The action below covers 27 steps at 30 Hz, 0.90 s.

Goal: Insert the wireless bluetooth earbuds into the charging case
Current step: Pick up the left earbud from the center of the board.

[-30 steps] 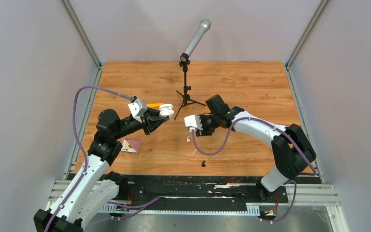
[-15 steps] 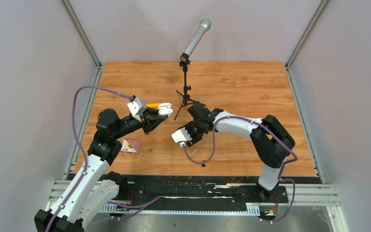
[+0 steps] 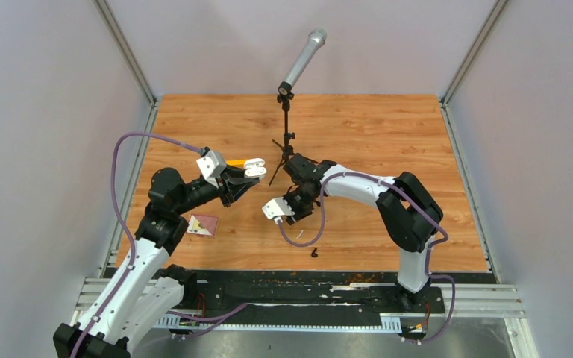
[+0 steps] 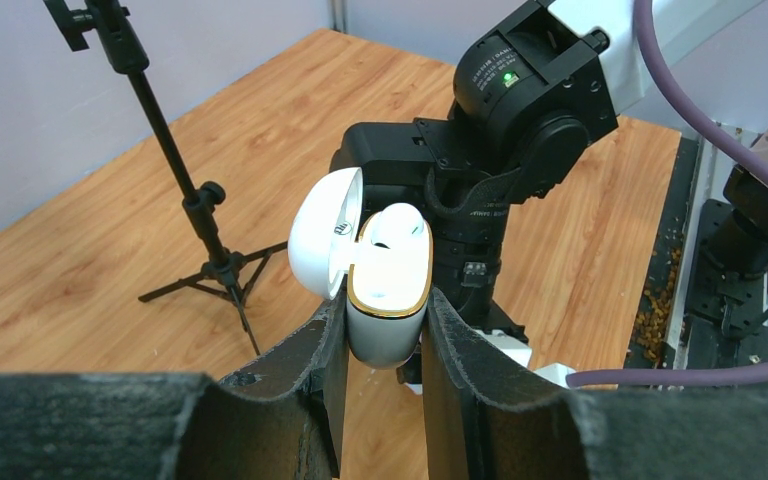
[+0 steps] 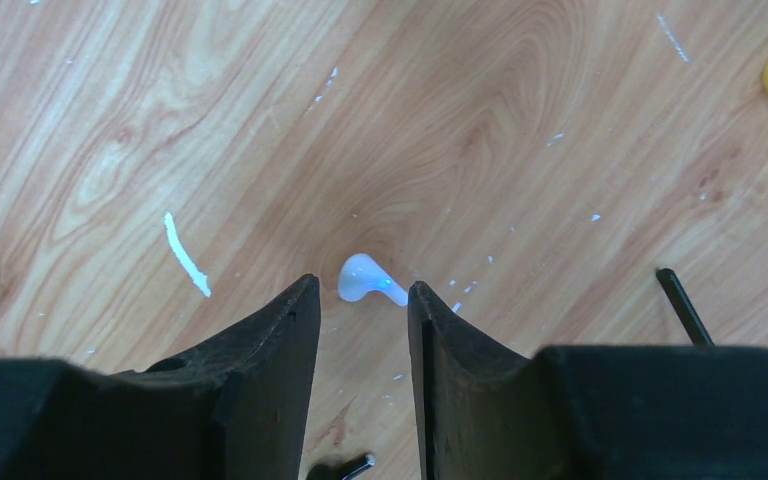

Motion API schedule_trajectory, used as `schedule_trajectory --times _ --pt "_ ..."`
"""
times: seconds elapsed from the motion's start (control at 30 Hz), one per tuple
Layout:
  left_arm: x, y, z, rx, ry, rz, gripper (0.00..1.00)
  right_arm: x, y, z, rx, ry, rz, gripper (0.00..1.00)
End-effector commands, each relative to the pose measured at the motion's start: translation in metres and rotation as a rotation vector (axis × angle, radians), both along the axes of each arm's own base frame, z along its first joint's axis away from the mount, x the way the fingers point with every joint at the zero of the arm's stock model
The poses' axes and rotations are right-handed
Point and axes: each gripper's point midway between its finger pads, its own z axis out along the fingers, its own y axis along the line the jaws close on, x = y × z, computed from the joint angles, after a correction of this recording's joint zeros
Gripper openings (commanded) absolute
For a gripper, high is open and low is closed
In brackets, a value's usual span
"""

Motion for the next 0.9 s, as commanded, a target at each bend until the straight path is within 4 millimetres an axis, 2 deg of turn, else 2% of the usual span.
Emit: schedule_trajectory --times 0.0,0.27,0.63,0.87 --pt "0.003 0.001 0.018 -0.026 -0.063 0.010 0.00 -0.009 0.002 0.003 0.000 0.004 0.054 0.38" --pt "0.004 0.001 0.018 -0.026 -0.060 0.010 0.00 0.000 0.007 -0.003 0.013 -0.041 0.013 0.40" --pt "0.005 0.001 0.017 -0.028 -0.056 0.014 0.00 -0.003 0.007 -0.018 -0.036 -0.050 0.040 0.33" --pt "0.006 0.000 0.017 -0.027 -0.052 0.014 0.00 -0.001 0.006 -0.023 -0.056 -0.047 0.023 0.33"
